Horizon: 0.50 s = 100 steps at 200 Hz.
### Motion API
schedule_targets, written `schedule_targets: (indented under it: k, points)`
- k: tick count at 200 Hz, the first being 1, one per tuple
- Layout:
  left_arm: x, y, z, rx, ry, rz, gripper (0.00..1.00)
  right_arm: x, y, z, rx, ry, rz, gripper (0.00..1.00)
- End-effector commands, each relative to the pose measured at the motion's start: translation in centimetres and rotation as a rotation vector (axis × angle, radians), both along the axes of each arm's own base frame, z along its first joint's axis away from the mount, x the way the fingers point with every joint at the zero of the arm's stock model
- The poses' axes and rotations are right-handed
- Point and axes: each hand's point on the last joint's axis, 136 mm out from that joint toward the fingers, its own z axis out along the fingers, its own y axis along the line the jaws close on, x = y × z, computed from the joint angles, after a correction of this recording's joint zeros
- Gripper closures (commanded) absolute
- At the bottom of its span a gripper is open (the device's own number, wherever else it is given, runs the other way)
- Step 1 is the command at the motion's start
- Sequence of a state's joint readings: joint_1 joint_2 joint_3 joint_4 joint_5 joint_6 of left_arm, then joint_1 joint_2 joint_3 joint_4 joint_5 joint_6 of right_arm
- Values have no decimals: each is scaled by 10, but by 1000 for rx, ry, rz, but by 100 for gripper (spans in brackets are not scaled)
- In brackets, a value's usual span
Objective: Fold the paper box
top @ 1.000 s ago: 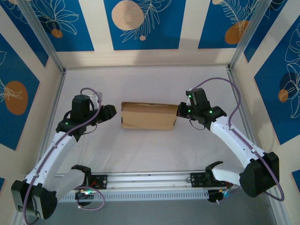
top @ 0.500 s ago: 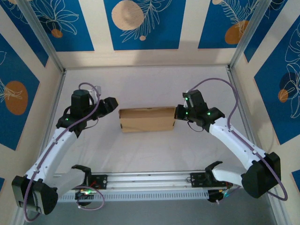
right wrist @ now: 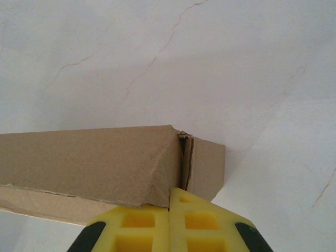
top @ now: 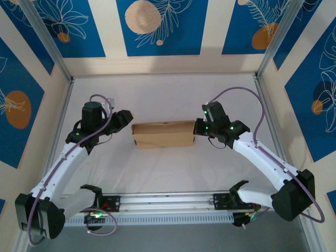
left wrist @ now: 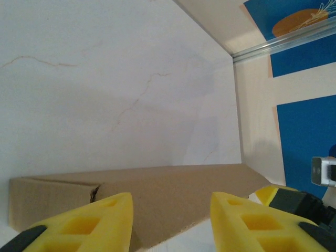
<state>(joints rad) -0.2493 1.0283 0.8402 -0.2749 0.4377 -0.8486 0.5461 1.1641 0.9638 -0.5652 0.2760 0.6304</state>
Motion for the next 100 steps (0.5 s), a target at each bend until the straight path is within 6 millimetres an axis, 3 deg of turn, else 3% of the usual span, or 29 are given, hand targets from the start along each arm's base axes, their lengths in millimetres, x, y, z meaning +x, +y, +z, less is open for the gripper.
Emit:
schedule_targets:
  k: [1, 100]
  points:
    - [-9, 1, -9, 13, 21, 6, 60, -14, -9, -21, -75, 94, -26, 96]
    - [-22, -14, -50, 94, 55, -8, 71, -16, -10, -27, -116, 99, -38, 96]
